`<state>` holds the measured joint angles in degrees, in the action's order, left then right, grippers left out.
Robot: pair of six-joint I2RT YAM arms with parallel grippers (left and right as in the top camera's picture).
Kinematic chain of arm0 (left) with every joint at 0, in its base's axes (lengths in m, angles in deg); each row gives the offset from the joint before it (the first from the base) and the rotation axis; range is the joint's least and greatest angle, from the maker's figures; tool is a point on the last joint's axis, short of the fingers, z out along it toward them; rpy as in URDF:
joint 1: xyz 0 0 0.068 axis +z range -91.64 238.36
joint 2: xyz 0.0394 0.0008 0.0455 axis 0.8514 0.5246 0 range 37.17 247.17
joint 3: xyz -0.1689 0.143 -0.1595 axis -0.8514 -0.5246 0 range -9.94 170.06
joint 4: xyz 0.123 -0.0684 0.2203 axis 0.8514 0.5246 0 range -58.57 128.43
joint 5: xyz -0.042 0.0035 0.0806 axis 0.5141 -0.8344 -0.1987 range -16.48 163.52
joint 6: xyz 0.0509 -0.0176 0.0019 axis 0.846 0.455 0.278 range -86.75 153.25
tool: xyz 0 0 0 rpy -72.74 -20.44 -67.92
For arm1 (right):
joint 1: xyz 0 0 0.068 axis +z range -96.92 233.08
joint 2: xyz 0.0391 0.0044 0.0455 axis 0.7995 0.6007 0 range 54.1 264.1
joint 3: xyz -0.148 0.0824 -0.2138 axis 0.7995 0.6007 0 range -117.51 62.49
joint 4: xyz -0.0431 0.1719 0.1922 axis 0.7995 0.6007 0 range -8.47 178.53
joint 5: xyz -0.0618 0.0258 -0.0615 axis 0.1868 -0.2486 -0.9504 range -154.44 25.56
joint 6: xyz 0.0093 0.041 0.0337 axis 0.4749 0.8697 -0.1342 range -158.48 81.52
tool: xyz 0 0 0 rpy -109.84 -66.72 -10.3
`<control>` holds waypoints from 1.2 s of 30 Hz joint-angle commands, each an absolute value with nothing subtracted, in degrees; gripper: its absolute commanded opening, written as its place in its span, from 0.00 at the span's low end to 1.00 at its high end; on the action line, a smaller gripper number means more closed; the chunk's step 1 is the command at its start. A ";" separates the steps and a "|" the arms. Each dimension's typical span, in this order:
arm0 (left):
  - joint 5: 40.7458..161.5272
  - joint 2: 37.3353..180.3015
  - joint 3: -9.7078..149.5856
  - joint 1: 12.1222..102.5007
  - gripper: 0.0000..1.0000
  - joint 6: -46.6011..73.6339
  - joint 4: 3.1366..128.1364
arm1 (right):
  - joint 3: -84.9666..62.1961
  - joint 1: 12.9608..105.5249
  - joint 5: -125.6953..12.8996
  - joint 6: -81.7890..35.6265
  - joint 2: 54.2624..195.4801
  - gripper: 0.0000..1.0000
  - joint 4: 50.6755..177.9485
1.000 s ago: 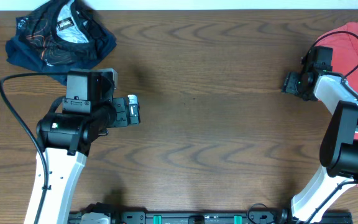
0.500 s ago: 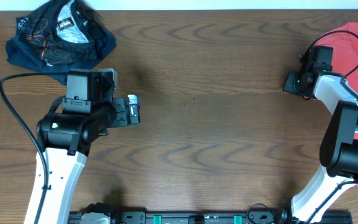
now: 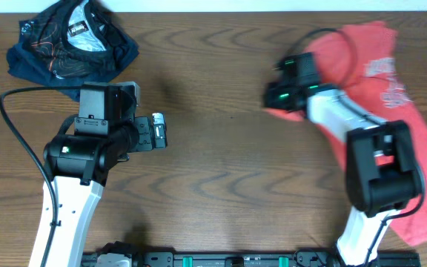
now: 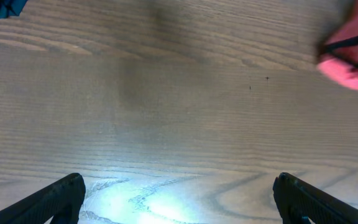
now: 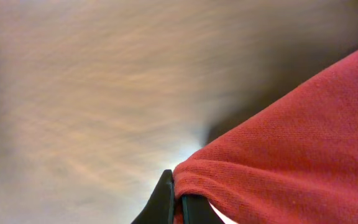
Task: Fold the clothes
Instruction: 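Grasp the red shirt with the right gripper and drag it leftward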
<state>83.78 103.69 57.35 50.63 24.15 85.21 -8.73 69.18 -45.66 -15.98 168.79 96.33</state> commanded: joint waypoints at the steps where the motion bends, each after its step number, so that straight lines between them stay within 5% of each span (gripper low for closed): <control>1: 83.30 103.41 58.27 50.39 0.98 24.63 85.36 | -9.56 77.22 -43.45 -10.05 169.51 0.02 96.25; 7: 83.30 103.41 58.27 50.39 0.98 24.63 85.38 | -9.56 88.74 -45.13 -8.76 169.51 0.05 96.31; 9: 83.30 103.41 58.27 50.39 0.98 24.63 85.36 | -9.74 89.98 -46.77 -8.72 169.30 0.34 96.27; 10: 83.30 103.41 58.27 50.39 0.98 24.63 85.36 | -9.89 90.01 -47.10 -8.74 169.12 0.38 96.38; 15: 83.30 103.41 58.27 50.39 0.98 24.63 85.36 | -12.58 85.70 -47.36 -8.98 164.84 0.88 101.06; 19: 84.13 103.41 58.22 50.39 0.98 24.63 85.60 | -15.96 79.47 -50.66 -10.51 157.91 0.99 109.97; 26: 96.83 106.91 58.09 49.72 0.98 25.11 84.95 | -17.98 67.19 -48.91 -12.87 141.73 0.99 123.04; 36: 100.07 123.80 57.76 40.01 0.98 26.82 83.37 | -17.98 58.82 -55.40 -15.82 130.24 0.99 146.56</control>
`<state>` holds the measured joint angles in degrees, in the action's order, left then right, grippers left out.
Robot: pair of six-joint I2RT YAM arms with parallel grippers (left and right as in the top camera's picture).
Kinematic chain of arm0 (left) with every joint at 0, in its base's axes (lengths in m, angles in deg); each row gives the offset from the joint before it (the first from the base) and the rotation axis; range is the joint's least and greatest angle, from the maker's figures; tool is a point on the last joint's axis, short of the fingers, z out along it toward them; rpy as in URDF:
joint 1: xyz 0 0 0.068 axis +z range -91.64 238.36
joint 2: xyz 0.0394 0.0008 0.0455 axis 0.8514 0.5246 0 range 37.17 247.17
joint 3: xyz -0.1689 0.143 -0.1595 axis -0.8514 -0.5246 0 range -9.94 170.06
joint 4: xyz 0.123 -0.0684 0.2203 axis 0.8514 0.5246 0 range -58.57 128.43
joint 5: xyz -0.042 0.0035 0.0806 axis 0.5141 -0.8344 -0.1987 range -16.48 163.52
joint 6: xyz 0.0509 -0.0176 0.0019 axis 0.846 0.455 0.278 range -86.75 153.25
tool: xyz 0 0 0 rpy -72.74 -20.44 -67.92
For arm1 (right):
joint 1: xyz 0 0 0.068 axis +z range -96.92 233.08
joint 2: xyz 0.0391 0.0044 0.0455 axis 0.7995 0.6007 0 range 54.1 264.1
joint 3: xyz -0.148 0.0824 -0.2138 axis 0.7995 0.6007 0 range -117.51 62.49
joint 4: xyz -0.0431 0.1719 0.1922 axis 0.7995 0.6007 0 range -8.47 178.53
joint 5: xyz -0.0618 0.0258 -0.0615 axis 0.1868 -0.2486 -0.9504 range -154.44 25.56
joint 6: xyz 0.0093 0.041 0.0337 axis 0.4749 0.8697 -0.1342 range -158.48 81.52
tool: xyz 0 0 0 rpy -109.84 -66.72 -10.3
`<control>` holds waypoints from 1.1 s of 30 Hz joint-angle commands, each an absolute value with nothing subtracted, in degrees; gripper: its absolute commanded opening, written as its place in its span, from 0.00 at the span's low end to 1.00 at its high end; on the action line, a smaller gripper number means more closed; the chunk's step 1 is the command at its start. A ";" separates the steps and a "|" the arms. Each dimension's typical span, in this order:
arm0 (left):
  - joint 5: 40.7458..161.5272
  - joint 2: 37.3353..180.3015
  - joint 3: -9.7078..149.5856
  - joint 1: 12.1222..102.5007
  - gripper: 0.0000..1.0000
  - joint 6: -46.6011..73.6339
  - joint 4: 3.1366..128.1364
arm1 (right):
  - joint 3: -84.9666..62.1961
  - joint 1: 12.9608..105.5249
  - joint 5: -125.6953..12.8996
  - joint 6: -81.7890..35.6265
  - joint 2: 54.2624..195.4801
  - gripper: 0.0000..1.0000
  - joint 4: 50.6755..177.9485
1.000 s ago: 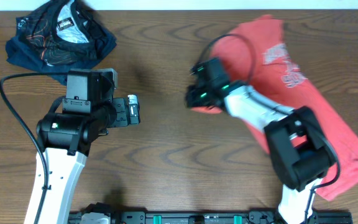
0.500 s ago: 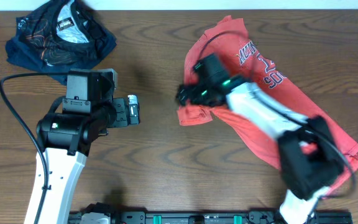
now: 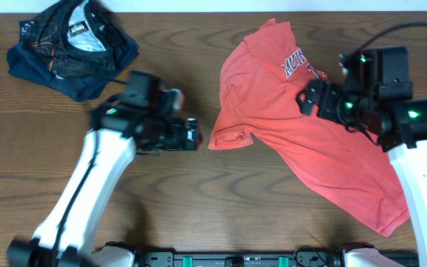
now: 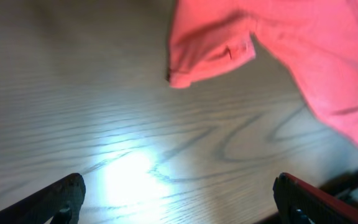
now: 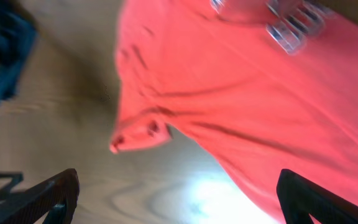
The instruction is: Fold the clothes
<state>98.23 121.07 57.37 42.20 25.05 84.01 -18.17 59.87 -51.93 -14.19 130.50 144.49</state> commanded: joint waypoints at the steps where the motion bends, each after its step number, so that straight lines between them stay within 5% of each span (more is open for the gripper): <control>1: 100.07 125.18 57.76 39.20 0.98 26.84 82.46 | -17.98 58.62 -56.19 -15.82 130.22 0.99 148.31; 17: 99.93 142.10 57.76 37.37 0.98 26.82 69.80 | -17.93 58.69 -57.35 -12.33 130.39 0.99 156.57; 33: 99.04 144.61 57.79 32.91 0.98 26.79 64.23 | -16.58 58.77 -57.37 -12.35 130.39 0.99 159.61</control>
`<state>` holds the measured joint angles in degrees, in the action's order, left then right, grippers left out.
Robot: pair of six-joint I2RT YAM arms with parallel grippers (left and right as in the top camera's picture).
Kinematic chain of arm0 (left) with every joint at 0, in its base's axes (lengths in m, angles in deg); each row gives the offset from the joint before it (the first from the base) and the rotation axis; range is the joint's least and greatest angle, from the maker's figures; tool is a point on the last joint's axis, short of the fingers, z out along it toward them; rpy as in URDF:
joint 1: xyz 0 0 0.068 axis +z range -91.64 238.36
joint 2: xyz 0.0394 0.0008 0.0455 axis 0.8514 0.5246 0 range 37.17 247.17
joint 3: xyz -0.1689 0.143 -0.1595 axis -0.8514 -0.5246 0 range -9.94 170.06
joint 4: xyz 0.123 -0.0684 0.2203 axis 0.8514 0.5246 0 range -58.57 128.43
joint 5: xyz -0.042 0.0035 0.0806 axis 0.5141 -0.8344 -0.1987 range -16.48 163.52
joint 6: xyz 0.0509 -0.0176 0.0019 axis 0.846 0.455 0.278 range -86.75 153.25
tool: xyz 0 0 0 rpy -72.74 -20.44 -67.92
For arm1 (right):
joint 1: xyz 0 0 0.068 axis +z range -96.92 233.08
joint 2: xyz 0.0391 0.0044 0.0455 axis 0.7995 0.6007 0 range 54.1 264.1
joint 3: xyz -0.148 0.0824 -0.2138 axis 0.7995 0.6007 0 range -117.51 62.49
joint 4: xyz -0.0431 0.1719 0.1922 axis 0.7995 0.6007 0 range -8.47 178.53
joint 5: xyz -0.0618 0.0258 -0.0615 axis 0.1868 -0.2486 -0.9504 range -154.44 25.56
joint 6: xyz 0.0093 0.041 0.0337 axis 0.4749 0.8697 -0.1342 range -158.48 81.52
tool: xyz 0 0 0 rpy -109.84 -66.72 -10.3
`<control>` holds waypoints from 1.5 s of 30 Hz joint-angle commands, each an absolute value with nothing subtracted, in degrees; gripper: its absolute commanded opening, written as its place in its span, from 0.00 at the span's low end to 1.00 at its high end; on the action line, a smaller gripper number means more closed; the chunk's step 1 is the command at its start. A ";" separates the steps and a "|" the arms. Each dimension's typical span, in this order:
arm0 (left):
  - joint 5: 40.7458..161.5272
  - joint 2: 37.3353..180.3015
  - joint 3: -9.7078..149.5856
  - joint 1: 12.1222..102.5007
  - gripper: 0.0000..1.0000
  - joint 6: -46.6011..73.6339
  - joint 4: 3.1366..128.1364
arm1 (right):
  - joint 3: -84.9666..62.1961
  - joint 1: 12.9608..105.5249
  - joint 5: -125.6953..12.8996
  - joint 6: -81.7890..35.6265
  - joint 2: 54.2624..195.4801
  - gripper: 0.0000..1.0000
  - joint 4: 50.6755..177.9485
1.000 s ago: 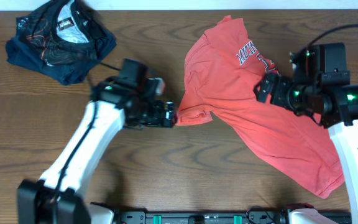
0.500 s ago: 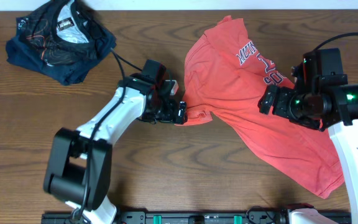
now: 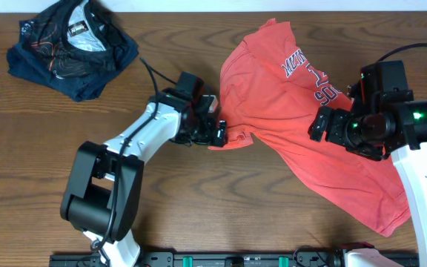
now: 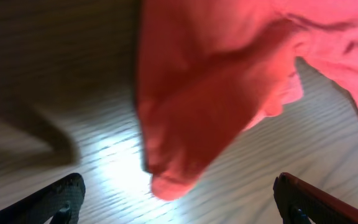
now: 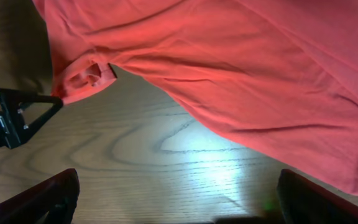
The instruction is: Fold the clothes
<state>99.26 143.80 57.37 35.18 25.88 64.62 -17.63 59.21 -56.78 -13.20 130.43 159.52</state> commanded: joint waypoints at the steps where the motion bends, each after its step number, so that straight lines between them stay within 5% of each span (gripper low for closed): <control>1: 97.84 144.61 57.79 32.12 0.98 26.77 64.10 | -16.36 58.77 -57.37 -12.35 130.39 0.99 159.63; 14: 87.13 144.65 57.79 30.20 0.94 25.70 64.29 | -12.10 58.75 -57.39 -12.35 130.39 0.99 159.54; 21: 87.15 144.67 57.79 30.13 0.58 25.70 64.01 | -11.96 58.77 -57.37 -12.31 130.39 0.99 159.54; 38: 87.15 148.74 57.79 29.30 0.56 25.72 63.88 | -8.95 58.77 -57.37 -12.31 130.39 0.99 158.87; 45: 86.91 148.61 58.05 29.35 0.23 25.70 64.36 | -8.95 58.75 -58.16 -10.99 130.39 0.99 157.95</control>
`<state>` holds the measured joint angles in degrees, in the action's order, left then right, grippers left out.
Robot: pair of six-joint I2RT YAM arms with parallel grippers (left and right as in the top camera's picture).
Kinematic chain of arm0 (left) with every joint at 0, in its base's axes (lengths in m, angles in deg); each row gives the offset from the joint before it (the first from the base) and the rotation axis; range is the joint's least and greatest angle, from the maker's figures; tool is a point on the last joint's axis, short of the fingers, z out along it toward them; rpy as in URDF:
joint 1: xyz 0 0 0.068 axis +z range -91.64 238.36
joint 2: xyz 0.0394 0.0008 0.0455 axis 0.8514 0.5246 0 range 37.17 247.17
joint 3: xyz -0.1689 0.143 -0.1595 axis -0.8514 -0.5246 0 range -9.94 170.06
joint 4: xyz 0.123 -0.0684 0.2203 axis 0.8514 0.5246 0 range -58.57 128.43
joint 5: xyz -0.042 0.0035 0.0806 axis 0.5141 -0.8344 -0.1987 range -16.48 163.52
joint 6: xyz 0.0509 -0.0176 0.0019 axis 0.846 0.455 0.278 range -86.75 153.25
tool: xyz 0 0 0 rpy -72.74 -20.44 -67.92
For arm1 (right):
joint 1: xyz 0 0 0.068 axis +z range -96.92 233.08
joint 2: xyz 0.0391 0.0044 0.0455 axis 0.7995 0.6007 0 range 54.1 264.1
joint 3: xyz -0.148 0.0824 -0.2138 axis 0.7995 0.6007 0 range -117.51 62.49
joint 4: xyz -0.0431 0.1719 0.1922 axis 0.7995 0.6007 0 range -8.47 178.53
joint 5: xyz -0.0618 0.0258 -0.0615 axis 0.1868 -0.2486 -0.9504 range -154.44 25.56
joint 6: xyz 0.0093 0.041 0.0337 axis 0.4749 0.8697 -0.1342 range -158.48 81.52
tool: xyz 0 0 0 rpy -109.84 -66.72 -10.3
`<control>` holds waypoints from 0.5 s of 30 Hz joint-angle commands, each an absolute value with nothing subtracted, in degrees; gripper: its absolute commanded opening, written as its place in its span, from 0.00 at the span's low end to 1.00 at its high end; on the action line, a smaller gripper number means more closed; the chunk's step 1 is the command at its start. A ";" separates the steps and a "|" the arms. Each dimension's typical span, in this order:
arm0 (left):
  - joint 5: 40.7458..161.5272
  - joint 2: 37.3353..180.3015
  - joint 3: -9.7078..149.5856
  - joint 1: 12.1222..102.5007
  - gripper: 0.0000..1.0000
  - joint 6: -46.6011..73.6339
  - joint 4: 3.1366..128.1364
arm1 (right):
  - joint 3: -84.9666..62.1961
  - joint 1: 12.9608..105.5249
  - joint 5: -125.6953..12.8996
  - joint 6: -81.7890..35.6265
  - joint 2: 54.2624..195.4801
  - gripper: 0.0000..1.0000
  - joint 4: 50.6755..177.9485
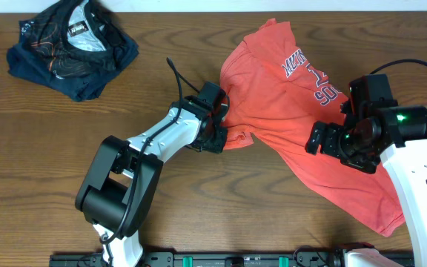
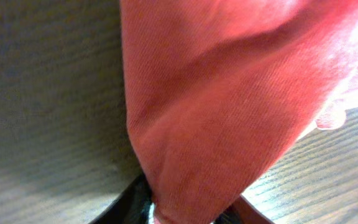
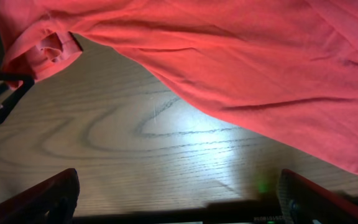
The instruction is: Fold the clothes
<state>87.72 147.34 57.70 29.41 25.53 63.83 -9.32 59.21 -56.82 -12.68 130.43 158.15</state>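
Note:
A red T-shirt (image 1: 295,111) with white chest lettering lies spread on the right half of the wooden table, running down toward the front right. My left gripper (image 1: 218,138) is at the shirt's left sleeve and is shut on the sleeve (image 2: 216,124), whose red cloth fills the gap between the dark fingers (image 2: 132,202). My right gripper (image 1: 330,142) hovers over the shirt's lower edge (image 3: 241,93). It stands open, its fingers (image 3: 45,199) wide apart over bare wood.
A pile of dark blue clothes (image 1: 73,48) lies at the back left corner. The table's back edge (image 1: 199,9) runs just behind the shirt's collar. The left arm (image 1: 161,137) stretches across the table's middle.
My left gripper was open beside the red sleeve; it is now shut on that sleeve. My right gripper has shifted slightly left and nearer the front, and is still open.
First my right gripper was shut on the shirt's edge with the shirt bunched at the right, and the left was open over bare wood. Then the shirt lay spread and the right was open above it. The left reached the sleeve open and now grips it.

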 commanded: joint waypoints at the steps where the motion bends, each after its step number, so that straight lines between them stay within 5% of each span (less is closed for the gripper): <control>1: 86.91 148.52 58.31 29.35 0.13 25.70 64.64 | -8.95 58.75 -58.97 -10.56 130.39 0.99 157.88; 2: 86.89 148.30 58.64 29.39 0.06 25.66 65.08 | -8.95 58.77 -59.95 -9.97 130.39 0.99 157.93; 15: 77.27 136.26 60.54 42.46 0.06 14.47 74.15 | -3.48 58.77 -61.44 -8.00 130.39 0.99 154.76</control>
<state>80.72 140.33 58.88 37.28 17.33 71.99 -6.19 59.21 -60.45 -9.49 130.43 155.79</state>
